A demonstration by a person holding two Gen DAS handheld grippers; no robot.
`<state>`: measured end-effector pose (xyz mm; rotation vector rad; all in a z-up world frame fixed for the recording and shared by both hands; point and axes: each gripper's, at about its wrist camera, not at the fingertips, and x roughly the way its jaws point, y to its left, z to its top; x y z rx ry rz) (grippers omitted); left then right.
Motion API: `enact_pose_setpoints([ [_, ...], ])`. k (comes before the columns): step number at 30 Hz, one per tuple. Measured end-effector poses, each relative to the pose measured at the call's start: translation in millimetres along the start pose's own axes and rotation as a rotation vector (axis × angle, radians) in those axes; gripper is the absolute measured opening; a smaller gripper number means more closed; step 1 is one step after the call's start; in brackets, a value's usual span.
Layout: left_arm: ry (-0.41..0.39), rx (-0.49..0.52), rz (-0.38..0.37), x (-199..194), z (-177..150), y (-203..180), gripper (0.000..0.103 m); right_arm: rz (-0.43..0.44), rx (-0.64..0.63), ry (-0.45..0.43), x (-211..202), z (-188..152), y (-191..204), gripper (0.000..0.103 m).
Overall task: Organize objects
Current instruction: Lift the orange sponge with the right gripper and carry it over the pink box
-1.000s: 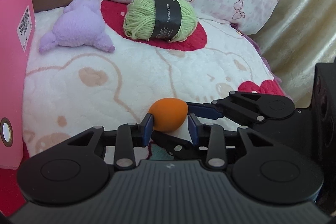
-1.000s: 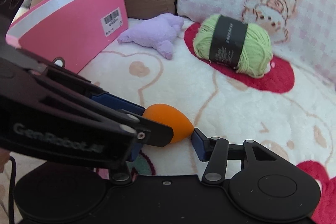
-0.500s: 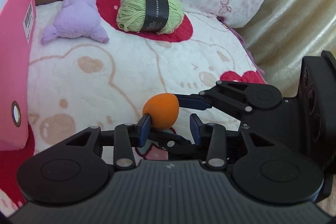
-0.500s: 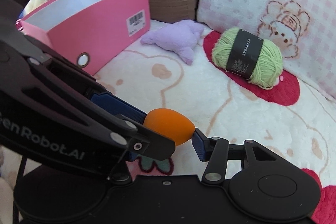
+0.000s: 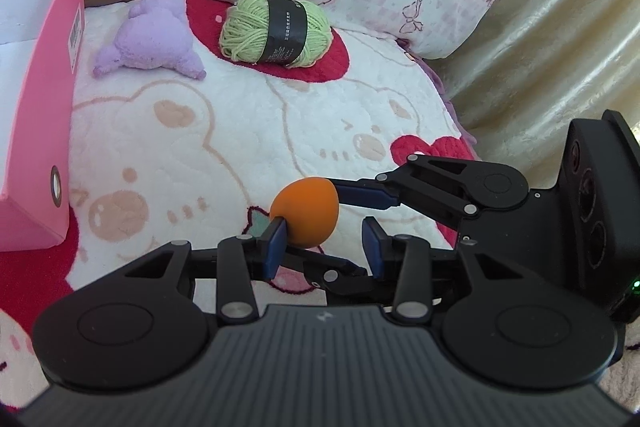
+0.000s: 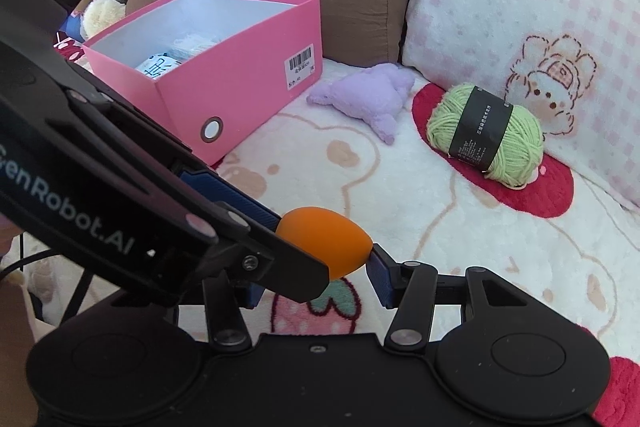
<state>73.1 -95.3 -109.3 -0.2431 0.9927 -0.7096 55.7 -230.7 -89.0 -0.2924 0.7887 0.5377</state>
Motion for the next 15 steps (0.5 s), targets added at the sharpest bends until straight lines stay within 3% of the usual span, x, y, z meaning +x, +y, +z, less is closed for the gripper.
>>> enact_pose_setpoints([
  [5, 0.02, -0.042, 0.023, -13.6, -2.1, 0.3, 0.039, 0.047, 0.048, 0.018, -7.7, 4.7, 3.5, 0.058],
  [15, -0.024, -0.056, 0.036, -56.7, -8.5, -5.1, 0.039, 0.11, 0.093, -0.012, -29.0, 14.8, 21.1, 0.058],
])
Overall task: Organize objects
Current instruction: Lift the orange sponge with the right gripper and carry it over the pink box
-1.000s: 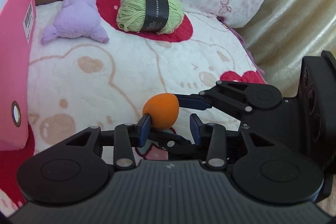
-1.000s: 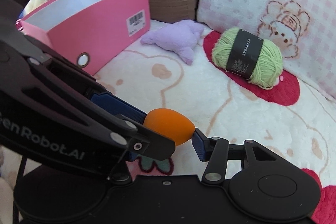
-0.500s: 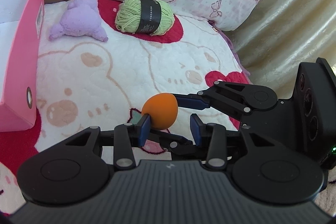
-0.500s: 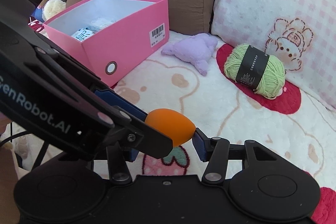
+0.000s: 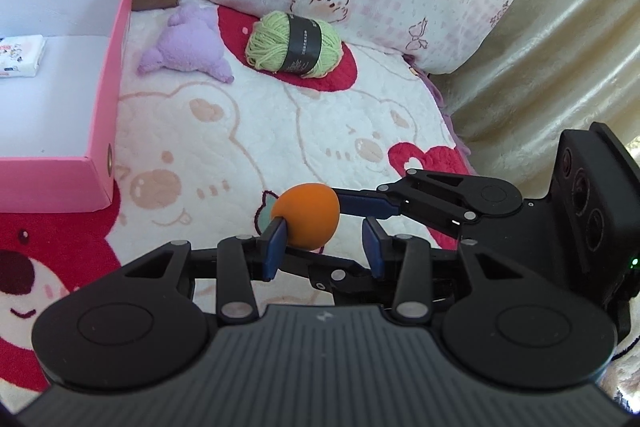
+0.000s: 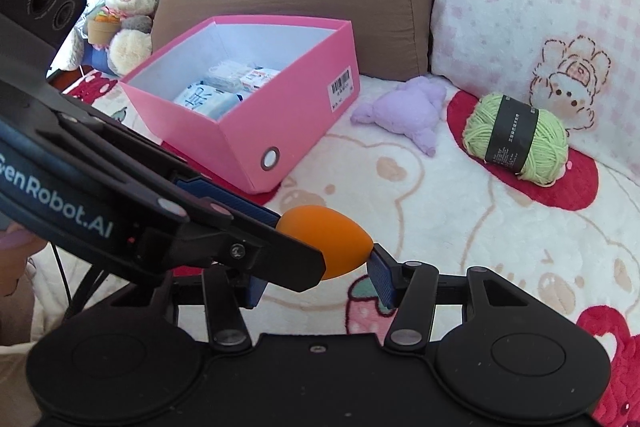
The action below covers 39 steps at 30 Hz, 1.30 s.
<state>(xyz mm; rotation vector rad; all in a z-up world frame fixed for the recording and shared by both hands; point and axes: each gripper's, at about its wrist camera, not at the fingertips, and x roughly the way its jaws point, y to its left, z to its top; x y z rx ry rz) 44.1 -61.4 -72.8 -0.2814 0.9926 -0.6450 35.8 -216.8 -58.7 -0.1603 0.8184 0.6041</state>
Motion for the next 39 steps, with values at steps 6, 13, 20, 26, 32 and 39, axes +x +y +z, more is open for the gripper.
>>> enact_pose_setpoints([
  [6, -0.021, 0.013, 0.016, -15.6, -2.9, -3.4, 0.041, 0.006, -0.018, -0.026, -12.3, 4.4, 12.5, 0.058],
  [13, -0.039, -0.007, -0.001, -29.4, -7.5, 2.2, 0.041, 0.012, -0.036, -0.048, -20.0, 7.5, 24.8, 0.058],
  [20, -0.05, 0.005, 0.003, -41.6, -10.0, 0.7, 0.041, 0.004, -0.063, -0.065, -25.3, 9.7, 37.7, 0.058],
  [26, -0.042, 0.017, 0.025, -54.8, -10.0, -1.8, 0.041, -0.007, -0.091, -0.084, -31.8, 13.8, 50.0, 0.058],
  [32, -0.021, 0.049, 0.074, -67.1, -9.2, -9.0, 0.041, -0.015, -0.115, -0.085, -36.0, 18.7, 65.4, 0.058],
  [39, -0.017, 0.054, 0.092, -88.2, -7.5, -8.4, 0.041, 0.001, -0.079, -0.078, -42.1, 28.9, 77.9, 0.058],
])
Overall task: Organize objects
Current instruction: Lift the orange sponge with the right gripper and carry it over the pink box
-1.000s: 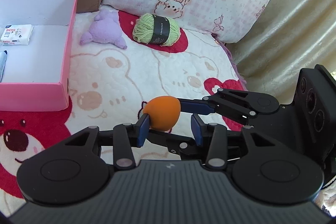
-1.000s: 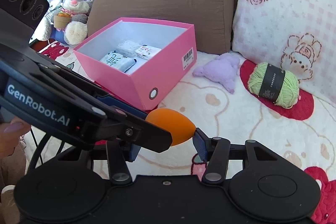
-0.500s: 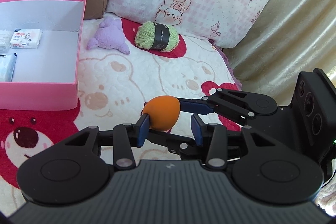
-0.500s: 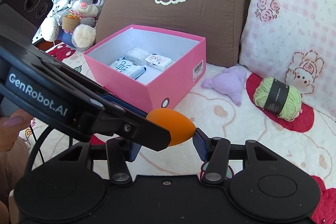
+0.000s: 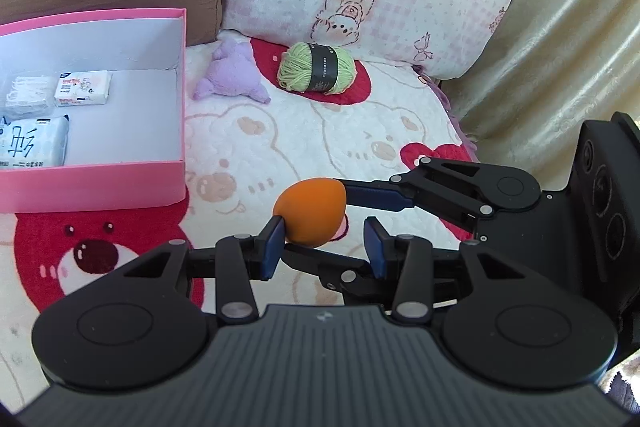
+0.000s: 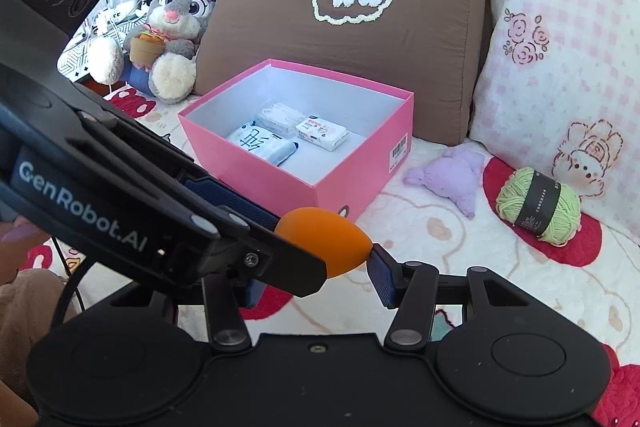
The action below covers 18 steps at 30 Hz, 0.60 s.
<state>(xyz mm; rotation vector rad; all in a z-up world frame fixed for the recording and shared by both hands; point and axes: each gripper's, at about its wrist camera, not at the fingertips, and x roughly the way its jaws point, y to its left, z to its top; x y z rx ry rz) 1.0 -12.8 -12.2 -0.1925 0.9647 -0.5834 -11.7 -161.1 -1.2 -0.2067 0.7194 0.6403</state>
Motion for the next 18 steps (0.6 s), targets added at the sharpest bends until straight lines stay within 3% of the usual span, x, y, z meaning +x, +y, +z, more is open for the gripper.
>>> enact_pose_setpoints([
  [18, -0.051, -0.071, 0.101, -73.8, 21.3, 42.4, 0.041, 0.127, -0.01, -0.007, 17.2, 66.6, 39.2, 0.057],
])
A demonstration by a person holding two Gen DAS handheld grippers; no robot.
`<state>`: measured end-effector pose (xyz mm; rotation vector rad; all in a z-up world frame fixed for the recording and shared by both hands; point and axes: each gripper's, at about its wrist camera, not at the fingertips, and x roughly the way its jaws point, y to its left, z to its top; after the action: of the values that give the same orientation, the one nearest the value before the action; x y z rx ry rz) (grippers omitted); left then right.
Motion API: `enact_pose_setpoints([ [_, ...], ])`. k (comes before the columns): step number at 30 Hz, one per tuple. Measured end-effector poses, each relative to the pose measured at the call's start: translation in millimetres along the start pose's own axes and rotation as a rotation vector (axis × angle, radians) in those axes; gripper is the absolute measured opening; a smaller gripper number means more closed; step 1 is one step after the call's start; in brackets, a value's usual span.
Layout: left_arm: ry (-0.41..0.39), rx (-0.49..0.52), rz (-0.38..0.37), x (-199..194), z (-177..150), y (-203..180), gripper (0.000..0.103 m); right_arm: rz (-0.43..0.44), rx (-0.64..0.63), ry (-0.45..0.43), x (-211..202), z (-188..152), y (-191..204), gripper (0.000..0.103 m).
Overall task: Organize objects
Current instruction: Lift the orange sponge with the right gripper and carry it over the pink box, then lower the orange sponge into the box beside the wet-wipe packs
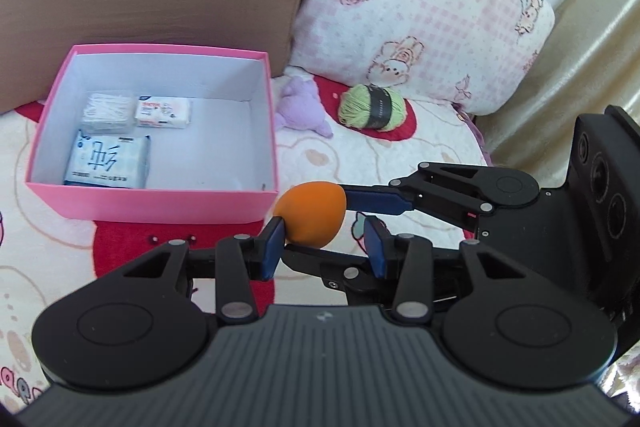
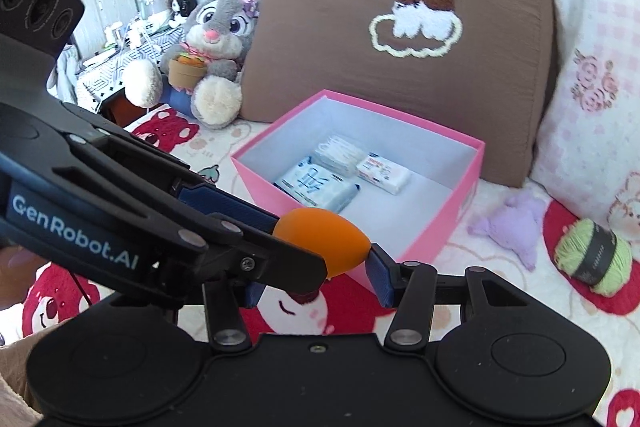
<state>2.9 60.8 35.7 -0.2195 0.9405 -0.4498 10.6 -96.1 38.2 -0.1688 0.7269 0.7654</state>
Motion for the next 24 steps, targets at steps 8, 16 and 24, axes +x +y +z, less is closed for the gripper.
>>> enact_pose_setpoints([
  [8, 0.052, -0.02, 0.058, -1.8, 18.0, 20.1, 0.041, 0.039, -0.031, 0.027, 25.5, 23.7, 8.5, 0.056],
  [16, 0.069, -0.101, 0.081, 5.8, 47.0, 52.4, 0.041, 0.081, 0.059, 0.086, 57.8, 55.9, -3.4, 0.056],
  [24, 0.142, -0.218, 0.078, 40.1, 65.9, 96.4, 0.041, 0.11, 0.138, 0.153, 105.6, 64.7, -15.5, 0.056],
])
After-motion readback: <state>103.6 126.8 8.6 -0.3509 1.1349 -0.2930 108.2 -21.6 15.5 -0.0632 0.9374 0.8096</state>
